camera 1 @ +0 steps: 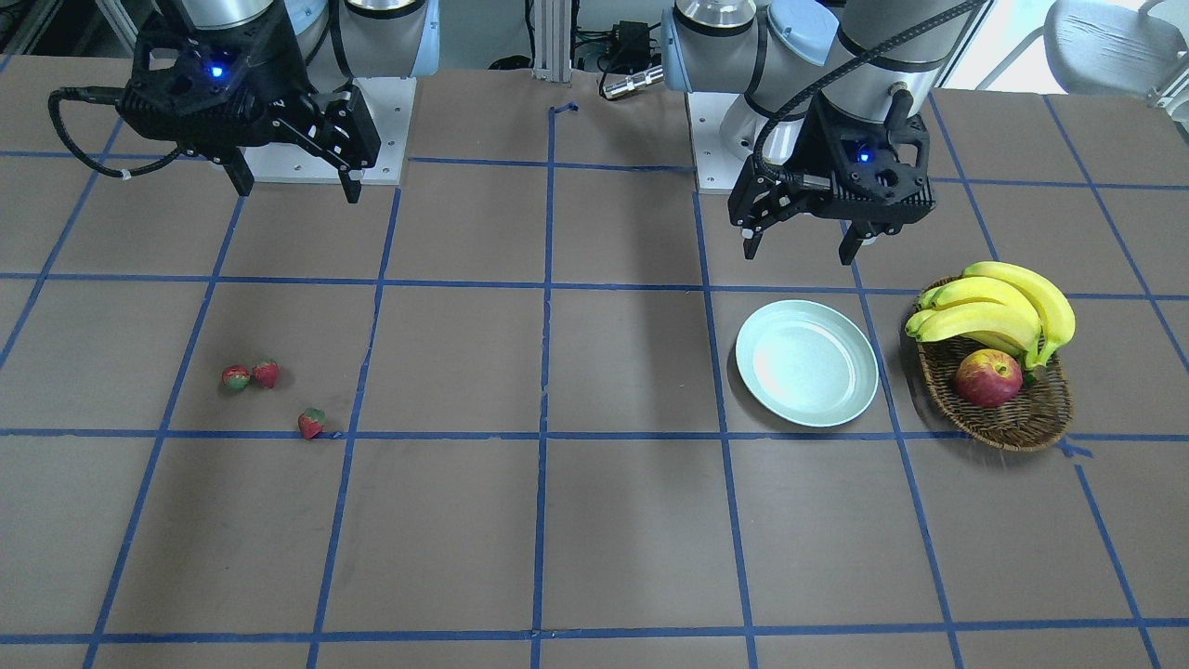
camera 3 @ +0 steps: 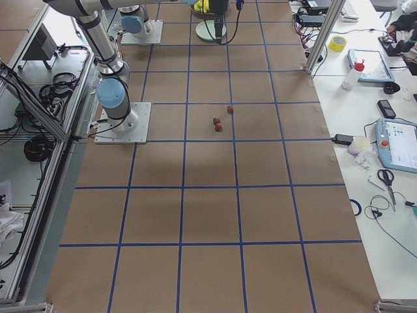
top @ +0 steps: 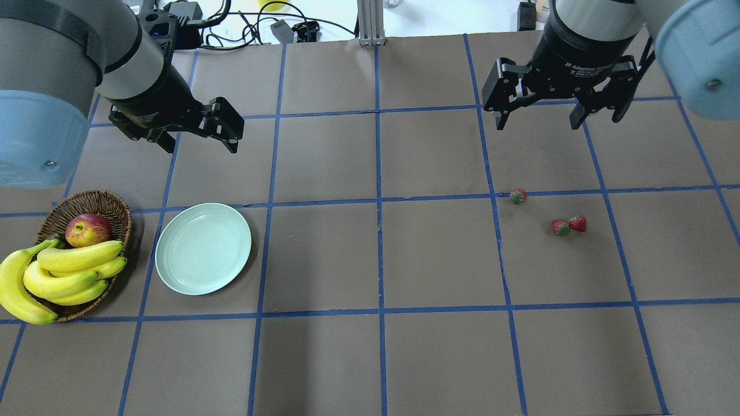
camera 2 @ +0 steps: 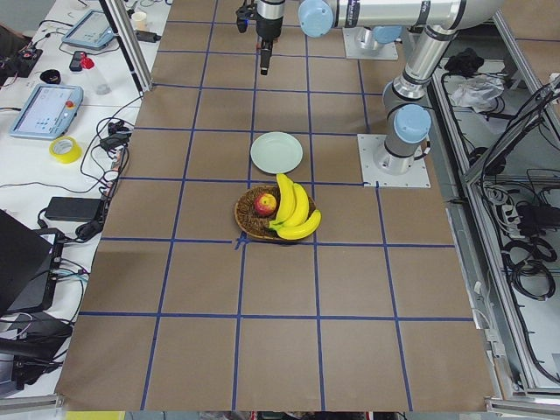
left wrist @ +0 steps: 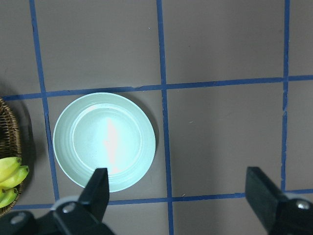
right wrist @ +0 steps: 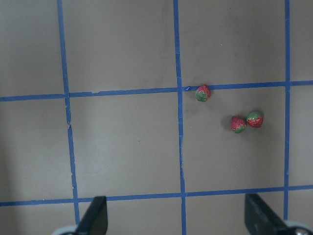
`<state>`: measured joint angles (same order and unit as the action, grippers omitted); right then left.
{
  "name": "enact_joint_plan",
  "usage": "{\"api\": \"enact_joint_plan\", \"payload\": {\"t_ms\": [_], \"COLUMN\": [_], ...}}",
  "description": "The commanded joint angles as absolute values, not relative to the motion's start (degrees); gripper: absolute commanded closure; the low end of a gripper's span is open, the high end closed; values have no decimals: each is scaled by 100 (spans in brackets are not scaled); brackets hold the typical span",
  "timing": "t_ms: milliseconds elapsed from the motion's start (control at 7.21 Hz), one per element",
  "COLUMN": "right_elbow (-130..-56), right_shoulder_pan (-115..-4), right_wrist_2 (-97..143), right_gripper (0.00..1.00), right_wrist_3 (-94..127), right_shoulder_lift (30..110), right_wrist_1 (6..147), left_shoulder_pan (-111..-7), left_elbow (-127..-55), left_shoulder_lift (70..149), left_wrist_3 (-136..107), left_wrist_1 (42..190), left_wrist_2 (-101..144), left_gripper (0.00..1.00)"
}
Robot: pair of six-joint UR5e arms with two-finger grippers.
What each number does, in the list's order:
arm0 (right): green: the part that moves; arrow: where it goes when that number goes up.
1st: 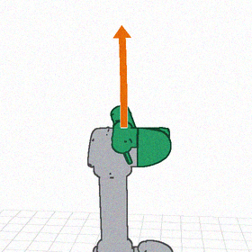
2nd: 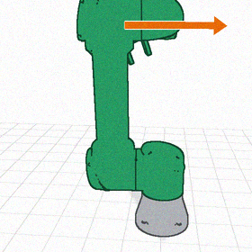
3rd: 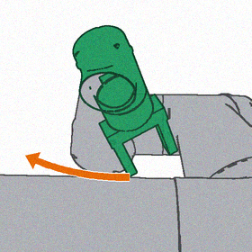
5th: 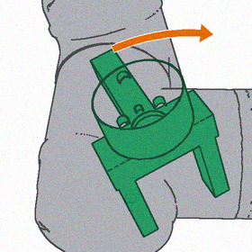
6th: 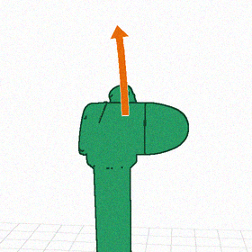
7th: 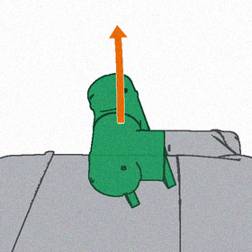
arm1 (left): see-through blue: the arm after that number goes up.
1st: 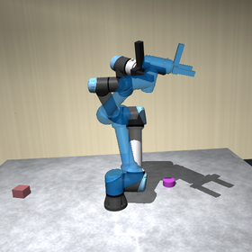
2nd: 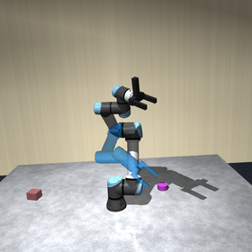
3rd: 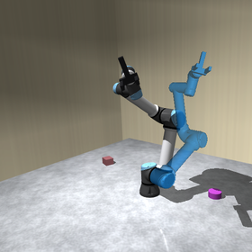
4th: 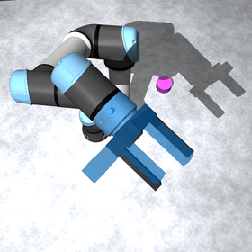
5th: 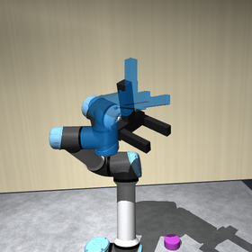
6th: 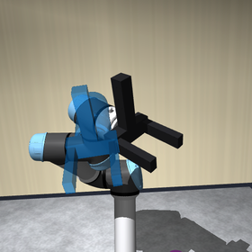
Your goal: Collect all strawberries into plate
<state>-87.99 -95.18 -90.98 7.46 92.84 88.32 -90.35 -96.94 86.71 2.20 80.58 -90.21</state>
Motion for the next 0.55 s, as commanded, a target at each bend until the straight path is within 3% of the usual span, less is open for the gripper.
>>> {"api": "enact_joint_plan", "payload": {"t_ms": [0, 416], "right_elbow": [-8807, -8815], "right_shoulder_pan": [-9536, -9527], "right_wrist_2": [-9070, -9035], "right_gripper": [0, 0], "right_wrist_3": [747, 703], "right_shoulder_lift": [9281, 9272], "right_wrist_1": [8850, 8851], "left_shoulder_pan": [-9035, -9035], "left_elbow": [-9729, -9738], "left_shoulder_lift": [8666, 8675], "left_wrist_3": [220, 220], "left_wrist_1": [8042, 8007], "left_wrist_2": [-9026, -9026], "left_gripper": [0, 0]}}
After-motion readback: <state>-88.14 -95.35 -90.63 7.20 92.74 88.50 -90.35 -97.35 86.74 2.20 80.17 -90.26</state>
